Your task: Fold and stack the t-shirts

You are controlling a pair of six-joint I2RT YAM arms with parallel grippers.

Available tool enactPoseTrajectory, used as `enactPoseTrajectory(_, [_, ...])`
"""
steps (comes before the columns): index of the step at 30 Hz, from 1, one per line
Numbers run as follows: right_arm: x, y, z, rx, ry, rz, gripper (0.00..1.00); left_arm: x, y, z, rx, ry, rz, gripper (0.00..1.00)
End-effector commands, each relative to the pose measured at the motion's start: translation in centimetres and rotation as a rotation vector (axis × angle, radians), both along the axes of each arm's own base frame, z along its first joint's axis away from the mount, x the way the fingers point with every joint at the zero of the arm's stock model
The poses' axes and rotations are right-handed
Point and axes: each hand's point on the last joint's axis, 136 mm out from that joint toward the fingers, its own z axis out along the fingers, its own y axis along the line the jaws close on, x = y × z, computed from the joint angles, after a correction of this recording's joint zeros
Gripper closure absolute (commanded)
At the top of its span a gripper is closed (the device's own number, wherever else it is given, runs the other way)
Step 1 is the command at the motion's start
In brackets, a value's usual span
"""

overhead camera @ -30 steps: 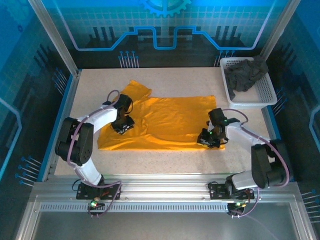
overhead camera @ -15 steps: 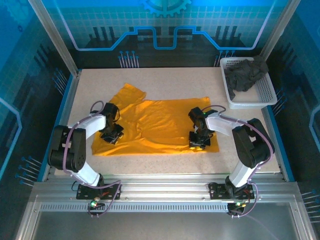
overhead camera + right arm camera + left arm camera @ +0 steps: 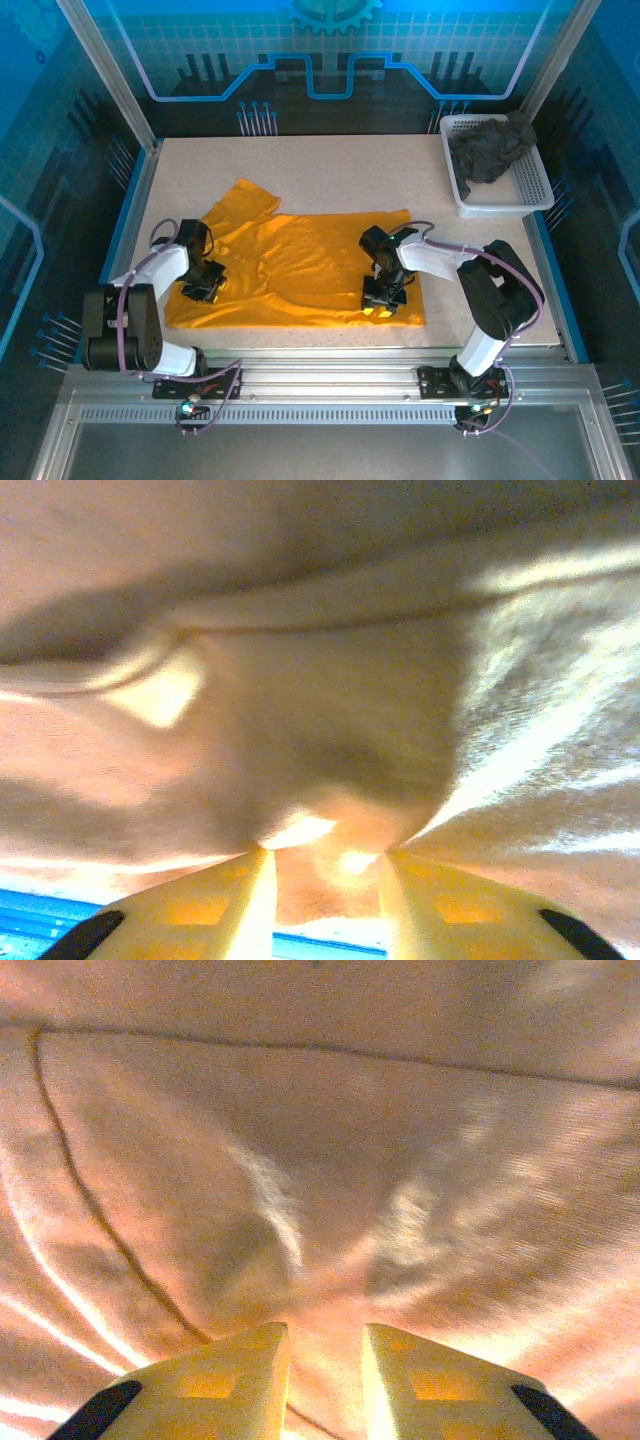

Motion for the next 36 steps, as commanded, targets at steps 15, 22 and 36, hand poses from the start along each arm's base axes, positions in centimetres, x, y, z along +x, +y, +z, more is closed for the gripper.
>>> enactPoseTrajectory(15, [15.9,-1.7,14.0,0.281,-0.517,-0.149,0.58,29.4,0.3,9.1,0.107,-0.417,-0.279,0.55])
enactPoseTrajectory(22, [15.0,-2.6,14.6,0.261,-0.517,-0.231,0.58,37.9,0.7,6.0,0.078,-0.491,-0.212,0.52])
enactPoseTrajectory(36, [12.4,-3.6,12.4,0.228,-0.474,-0.276,0.59,35.1,2.3,2.3,0.022,-0.318,0.162,0.55])
